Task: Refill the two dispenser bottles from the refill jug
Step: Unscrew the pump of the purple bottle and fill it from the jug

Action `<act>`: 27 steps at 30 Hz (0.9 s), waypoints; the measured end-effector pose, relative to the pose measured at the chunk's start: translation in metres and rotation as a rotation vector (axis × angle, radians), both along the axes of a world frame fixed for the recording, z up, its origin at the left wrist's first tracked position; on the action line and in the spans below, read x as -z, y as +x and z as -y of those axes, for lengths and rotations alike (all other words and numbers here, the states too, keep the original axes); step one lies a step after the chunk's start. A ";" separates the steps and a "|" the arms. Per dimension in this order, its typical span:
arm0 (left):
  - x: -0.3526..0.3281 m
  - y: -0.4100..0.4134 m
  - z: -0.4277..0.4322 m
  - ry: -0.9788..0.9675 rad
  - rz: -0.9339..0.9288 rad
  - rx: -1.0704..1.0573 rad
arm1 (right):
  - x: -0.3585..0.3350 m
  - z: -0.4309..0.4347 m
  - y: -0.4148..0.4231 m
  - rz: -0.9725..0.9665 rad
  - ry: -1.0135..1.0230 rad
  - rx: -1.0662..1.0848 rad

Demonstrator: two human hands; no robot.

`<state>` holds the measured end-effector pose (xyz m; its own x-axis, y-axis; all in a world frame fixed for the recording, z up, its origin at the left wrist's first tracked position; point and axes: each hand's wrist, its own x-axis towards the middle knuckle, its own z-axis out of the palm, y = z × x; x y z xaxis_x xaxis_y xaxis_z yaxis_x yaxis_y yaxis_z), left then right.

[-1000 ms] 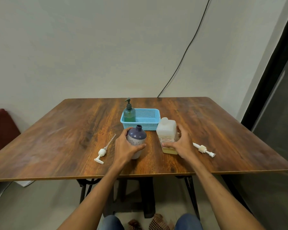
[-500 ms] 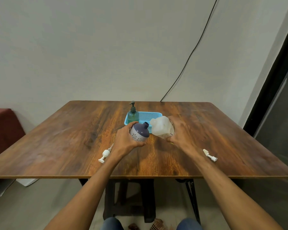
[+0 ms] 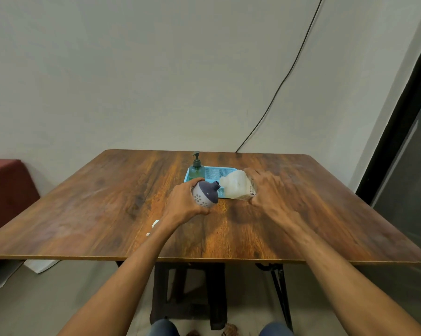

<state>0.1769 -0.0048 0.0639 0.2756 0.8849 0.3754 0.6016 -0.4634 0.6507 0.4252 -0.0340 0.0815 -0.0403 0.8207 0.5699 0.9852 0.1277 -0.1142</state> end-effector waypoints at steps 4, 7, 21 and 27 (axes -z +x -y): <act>-0.006 0.000 0.000 0.014 -0.053 0.009 | -0.007 0.005 -0.001 0.011 -0.017 -0.012; -0.011 0.000 0.001 0.014 -0.084 0.020 | -0.009 0.005 0.000 0.040 -0.047 0.011; -0.023 -0.002 0.004 0.000 -0.128 0.033 | -0.036 0.005 -0.001 0.169 -0.261 0.015; -0.027 -0.005 0.006 0.006 -0.144 0.038 | -0.042 0.009 -0.005 0.203 -0.266 0.035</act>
